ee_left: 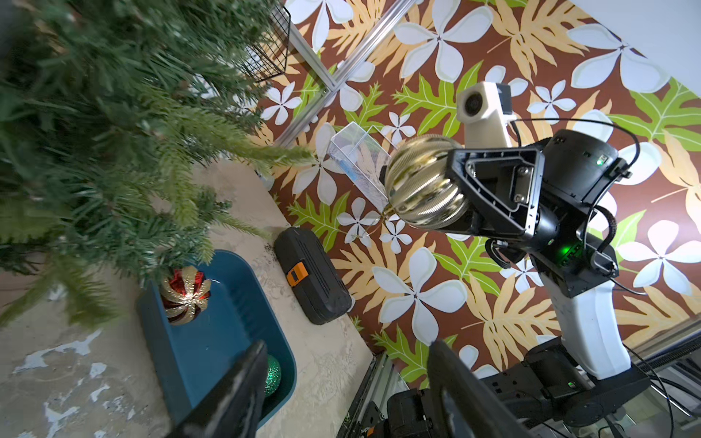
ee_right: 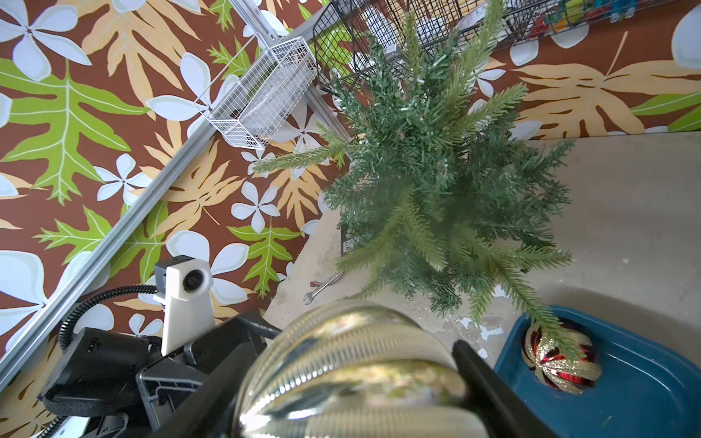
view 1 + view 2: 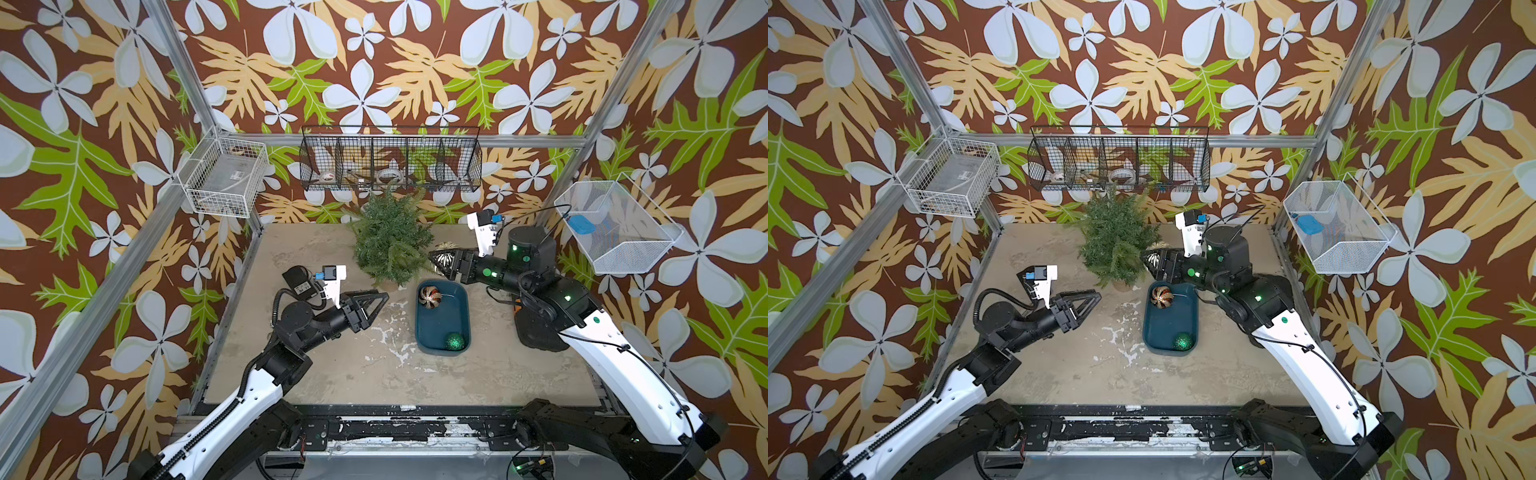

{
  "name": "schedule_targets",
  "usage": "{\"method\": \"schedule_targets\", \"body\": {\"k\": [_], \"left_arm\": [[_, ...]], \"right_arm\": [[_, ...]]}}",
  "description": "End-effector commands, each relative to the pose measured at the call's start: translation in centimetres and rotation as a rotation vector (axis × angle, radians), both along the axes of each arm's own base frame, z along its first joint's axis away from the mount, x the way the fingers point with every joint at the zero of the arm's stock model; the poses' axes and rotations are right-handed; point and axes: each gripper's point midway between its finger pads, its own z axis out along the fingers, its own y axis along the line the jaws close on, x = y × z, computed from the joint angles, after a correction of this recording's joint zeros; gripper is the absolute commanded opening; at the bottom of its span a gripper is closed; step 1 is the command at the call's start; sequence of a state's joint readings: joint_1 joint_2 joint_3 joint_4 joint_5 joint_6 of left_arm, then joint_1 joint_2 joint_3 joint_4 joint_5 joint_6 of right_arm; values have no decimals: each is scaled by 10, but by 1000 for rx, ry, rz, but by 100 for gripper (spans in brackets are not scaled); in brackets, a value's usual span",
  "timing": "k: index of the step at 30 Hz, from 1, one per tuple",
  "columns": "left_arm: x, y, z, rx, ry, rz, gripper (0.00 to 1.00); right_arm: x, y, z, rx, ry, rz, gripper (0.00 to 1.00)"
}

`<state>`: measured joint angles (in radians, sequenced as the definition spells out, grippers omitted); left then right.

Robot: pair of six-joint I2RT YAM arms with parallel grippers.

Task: Decorate the small christmas tree with ornaments
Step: Pick up an ornament from the container, then hang an ornament on the christmas tree.

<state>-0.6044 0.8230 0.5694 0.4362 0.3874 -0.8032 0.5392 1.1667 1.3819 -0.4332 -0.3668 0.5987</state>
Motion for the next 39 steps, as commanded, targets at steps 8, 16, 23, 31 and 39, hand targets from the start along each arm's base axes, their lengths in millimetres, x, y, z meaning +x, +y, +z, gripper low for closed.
{"method": "schedule_targets", "body": {"k": [8,16,23,31,39], "left_arm": [[-7,-20,32,-47,-205,63,51],[-3,2,38,-19,-304,231,48],[1,10,35,47,-315,284,48],[4,14,29,81,-302,310,49],[5,17,25,100,-294,322,50]], "right_arm": [[-7,19,28,96,-28,82,71],[-8,48,35,114,-26,136,70],[0,57,37,120,-29,129,70],[15,70,36,140,-16,134,70],[20,81,37,158,-4,159,70]]}}
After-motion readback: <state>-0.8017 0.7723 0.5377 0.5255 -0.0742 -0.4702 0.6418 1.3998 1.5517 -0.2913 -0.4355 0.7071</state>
